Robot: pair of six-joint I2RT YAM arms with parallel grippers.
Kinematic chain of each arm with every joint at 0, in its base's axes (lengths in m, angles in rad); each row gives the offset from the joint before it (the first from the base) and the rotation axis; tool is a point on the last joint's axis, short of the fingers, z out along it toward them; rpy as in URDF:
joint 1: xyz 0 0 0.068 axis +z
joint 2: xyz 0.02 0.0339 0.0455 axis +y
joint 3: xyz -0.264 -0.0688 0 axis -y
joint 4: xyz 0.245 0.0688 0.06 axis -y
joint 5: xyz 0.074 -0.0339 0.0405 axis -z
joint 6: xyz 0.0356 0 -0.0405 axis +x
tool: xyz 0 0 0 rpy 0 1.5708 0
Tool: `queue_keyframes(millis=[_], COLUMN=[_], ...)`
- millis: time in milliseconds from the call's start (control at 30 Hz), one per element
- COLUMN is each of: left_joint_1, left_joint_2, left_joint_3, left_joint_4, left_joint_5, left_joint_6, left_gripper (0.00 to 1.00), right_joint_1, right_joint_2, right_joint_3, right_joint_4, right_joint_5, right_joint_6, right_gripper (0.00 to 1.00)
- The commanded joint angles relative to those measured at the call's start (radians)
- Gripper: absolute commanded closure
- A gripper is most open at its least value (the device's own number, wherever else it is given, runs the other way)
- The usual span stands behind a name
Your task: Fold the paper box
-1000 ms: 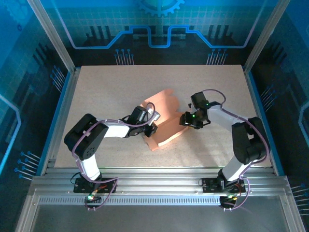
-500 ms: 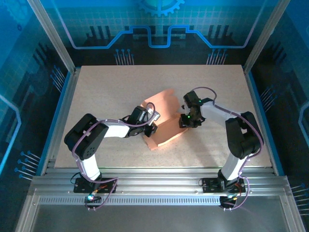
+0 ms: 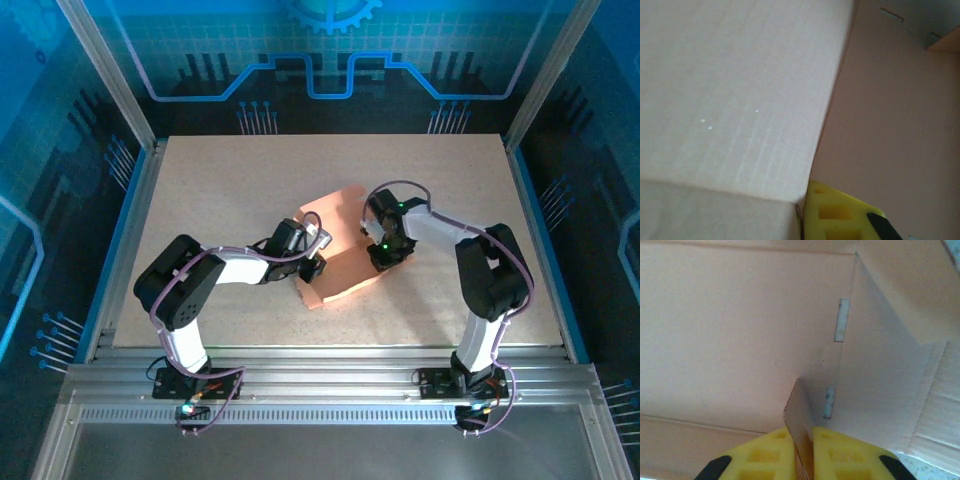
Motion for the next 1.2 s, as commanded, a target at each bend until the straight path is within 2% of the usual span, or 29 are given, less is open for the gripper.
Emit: queue_keyframes(millis=[0, 133, 200, 267, 400, 467, 633, 767, 900, 1067, 1167], left_joint_1=[-0.01, -0.01, -0.01, -0.01, -0.01, -0.01, -0.011, -0.01, -0.01, -0.009, -0.01], left_joint_2=[0.045, 0.047, 0.049, 0.052, 0.057, 0.056, 0.058, 0.058, 0.054, 0.052, 0.056], left_joint_3=[0.006, 0.018, 0.021, 0.02, 0.027, 0.028, 0.036, 0.037, 0.037, 0.031, 0.031], left_joint_4=[-0.112, -0.123, -0.13, -0.131, -0.134, -0.137, -0.143, -0.143, -0.142, -0.134, -0.13], left_joint_5=[-0.01, -0.009, -0.009, -0.009, -0.006, -0.005, -0.006, -0.003, -0.001, 0.002, 0.01], left_joint_6=[-0.005, -0.008, -0.009, -0.011, -0.011, -0.009, 0.0, 0.004, 0.005, 0.008, 0.009], left_gripper=[0.96, 0.96, 0.96, 0.96, 0.96, 0.96, 0.96, 0.96, 0.96, 0.96, 0.96], right_joint_1=[0.054, 0.06, 0.054, 0.044, 0.017, 0.002, -0.078, -0.148, -0.242, -0.337, -0.367], right_joint_2=[0.03, 0.041, 0.033, 0.021, -0.016, -0.039, -0.121, -0.2, -0.221, -0.183, -0.132], right_joint_3=[0.028, 0.038, 0.032, 0.036, 0.035, 0.03, -0.017, -0.08, -0.098, -0.086, -0.074], right_joint_4=[-0.018, -0.024, -0.01, -0.017, 0.0, 0.01, 0.064, 0.125, 0.133, 0.095, 0.097], right_joint_5=[-0.026, -0.005, -0.005, -0.056, -0.145, -0.145, -0.167, -0.178, -0.136, -0.071, -0.116], right_joint_6=[-0.095, -0.13, -0.131, -0.143, -0.15, -0.135, -0.059, 0.005, 0.108, 0.2, 0.183], right_gripper=[0.92, 0.89, 0.7, 0.63, 0.58, 0.56, 0.42, 0.35, 0.36, 0.44, 0.46])
